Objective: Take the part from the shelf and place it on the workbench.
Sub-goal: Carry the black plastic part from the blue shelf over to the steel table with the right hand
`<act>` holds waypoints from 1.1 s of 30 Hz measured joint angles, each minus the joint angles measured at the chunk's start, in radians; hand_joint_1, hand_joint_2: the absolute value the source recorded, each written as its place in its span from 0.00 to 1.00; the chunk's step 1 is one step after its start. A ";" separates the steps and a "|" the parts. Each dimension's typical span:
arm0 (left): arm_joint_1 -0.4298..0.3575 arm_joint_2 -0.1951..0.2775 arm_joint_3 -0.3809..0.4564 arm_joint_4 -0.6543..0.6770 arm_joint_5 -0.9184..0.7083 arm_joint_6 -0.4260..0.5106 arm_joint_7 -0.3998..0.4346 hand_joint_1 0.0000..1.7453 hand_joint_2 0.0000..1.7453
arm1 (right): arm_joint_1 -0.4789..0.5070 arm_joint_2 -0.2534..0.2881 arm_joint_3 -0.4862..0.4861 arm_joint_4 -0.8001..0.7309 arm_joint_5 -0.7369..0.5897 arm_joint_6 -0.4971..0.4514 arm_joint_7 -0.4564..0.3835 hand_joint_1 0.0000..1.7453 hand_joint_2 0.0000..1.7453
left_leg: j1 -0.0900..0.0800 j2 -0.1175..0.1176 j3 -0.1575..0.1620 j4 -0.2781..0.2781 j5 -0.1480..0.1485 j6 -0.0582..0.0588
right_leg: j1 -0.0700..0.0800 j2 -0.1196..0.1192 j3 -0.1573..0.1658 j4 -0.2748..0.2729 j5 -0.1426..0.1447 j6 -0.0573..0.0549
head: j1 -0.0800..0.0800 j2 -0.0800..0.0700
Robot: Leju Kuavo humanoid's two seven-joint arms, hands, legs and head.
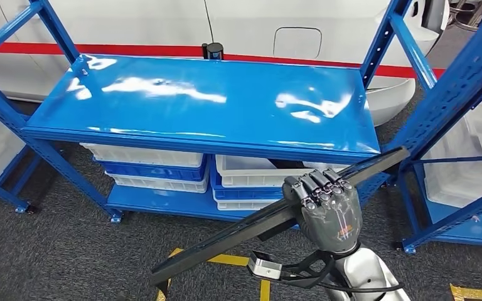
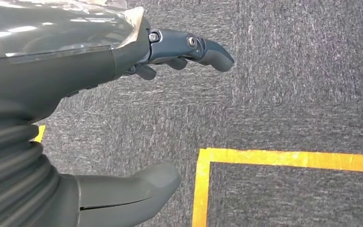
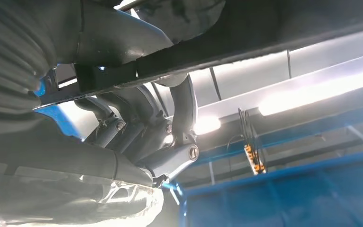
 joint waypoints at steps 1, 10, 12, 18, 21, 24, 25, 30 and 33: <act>0.001 0.000 0.000 0.000 0.001 0.000 0.000 0.00 1.00 | 0.000 0.000 0.000 0.000 0.000 0.000 0.000 1.00 1.00 | 0.003 -0.002 -0.006 0.008 -0.012 -0.005 | -0.004 -0.001 -0.006 0.000 0.006 -0.011 | -0.002 0.000; 0.001 0.001 -0.001 0.000 0.004 0.000 0.000 0.00 1.00 | 0.001 0.000 0.001 0.000 -0.003 0.000 0.000 1.00 1.00 | 0.013 -0.019 0.055 0.148 -0.130 -0.019 | -0.002 -0.002 -0.102 0.004 0.093 -0.038 | -0.018 0.000; 0.000 0.001 -0.001 0.000 0.004 0.000 0.000 0.00 1.00 | 0.001 0.000 0.001 -0.002 -0.003 0.000 0.001 1.00 1.00 | 0.009 -0.023 0.141 0.023 -0.130 -0.008 | 0.001 -0.002 -0.112 0.003 0.109 -0.025 | -0.018 0.000; 0.000 0.000 -0.001 0.001 0.004 0.001 0.000 0.00 1.00 | 0.002 0.000 0.001 -0.004 0.002 0.003 0.005 1.00 1.00 | 0.002 -0.012 0.129 -0.044 -0.085 0.041 | 0.005 -0.003 -0.153 0.061 0.069 -0.005 | -0.016 0.000; 0.000 0.001 -0.002 0.001 0.003 0.002 0.000 0.00 1.00 | 0.004 0.000 0.001 -0.004 0.004 0.006 0.007 1.00 1.00 | 0.000 -0.006 0.083 -0.043 -0.047 0.049 | 0.002 -0.003 -0.200 0.244 -0.048 -0.017 | -0.015 0.000; 0.000 0.001 -0.002 0.001 0.001 0.001 0.001 0.00 1.00 | 0.006 -0.001 0.001 -0.004 0.006 0.007 0.009 1.00 1.00 | -0.001 -0.003 0.036 -0.039 -0.013 0.044 | 0.001 -0.003 -0.138 0.242 -0.022 0.012 | -0.015 0.000; -0.001 0.000 -0.003 0.001 0.001 0.000 0.001 0.00 1.00 | 0.006 -0.001 0.001 -0.004 0.006 0.007 0.009 1.00 1.00 | -0.001 -0.003 0.023 -0.037 -0.002 0.040 | 0.001 -0.003 -0.083 0.175 -0.006 0.018 | -0.015 0.000; 0.000 0.001 -0.004 0.001 0.005 0.001 0.001 0.00 1.00 | 0.006 -0.003 -0.001 -0.009 0.001 0.006 0.009 1.00 1.00 | -0.007 -0.005 -0.008 -0.032 0.044 0.014 | 0.011 0.000 0.048 -0.045 -0.008 -0.006 | -0.036 0.000; 0.003 0.002 -0.004 0.001 0.012 0.002 0.000 0.00 1.00 | 0.003 -0.004 -0.001 -0.009 -0.008 0.006 0.007 1.00 1.00 | 0.001 -0.012 -0.032 0.015 -0.023 -0.005 | -0.005 -0.006 0.026 -0.046 0.021 -0.034 | -0.052 0.000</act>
